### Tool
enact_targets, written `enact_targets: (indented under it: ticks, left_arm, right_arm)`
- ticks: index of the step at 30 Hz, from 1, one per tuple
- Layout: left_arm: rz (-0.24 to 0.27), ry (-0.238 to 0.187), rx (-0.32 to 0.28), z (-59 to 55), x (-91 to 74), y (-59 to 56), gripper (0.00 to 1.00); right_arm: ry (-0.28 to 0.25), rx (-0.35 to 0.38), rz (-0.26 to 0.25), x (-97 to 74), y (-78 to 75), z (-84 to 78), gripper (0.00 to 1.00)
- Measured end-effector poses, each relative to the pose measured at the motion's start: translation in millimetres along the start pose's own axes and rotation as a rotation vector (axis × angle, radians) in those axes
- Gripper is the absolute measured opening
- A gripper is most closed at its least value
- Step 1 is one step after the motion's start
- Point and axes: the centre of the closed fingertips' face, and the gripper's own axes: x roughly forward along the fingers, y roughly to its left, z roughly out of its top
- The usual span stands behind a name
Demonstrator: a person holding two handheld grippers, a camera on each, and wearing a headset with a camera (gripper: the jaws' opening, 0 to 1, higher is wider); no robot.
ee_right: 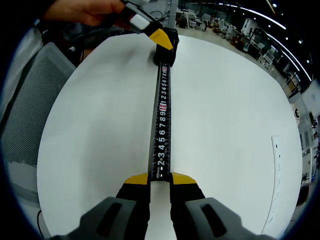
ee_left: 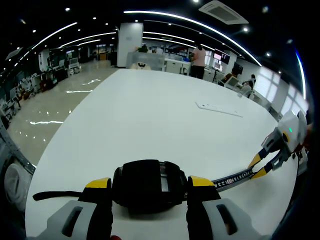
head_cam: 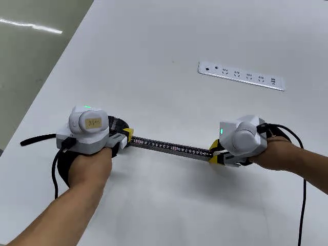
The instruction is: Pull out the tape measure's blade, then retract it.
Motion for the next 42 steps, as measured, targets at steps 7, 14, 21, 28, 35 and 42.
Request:
enact_targets:
  ticks: [7,14,21,28,35,42]
  left_arm:
    - [0.0,0.003,0.0,0.0,-0.1,-0.2,0.56]
    - [0.0,0.006,0.0,-0.1,-0.2,-0.4,0.56]
    - [0.0,0.006,0.0,-0.6,-0.1,-0.6,0.56]
    - [-0.001,0.005,0.0,-0.7,-0.1,-0.8,0.56]
    - [-0.003,0.007,0.001,-0.6,0.2,-1.0,0.56]
    - [-0.005,0.011,0.003,-0.7,0.9,-1.0,0.56]
  right_arm:
    - [-0.009,0.0,-0.012,1.1,-0.3,4.3,0.14]
    - [-0.017,-0.002,-0.014,3.0,-0.9,9.8,0.14]
    - [-0.024,-0.001,-0.016,5.1,-0.7,14.4,0.14]
    - [-0.027,-0.005,-0.018,6.2,-1.6,17.4,0.14]
    - [-0.032,-0.001,-0.019,8.9,-2.6,21.4,0.14]
    - [-0.042,-0.003,-0.019,11.8,-2.3,29.0,0.14]
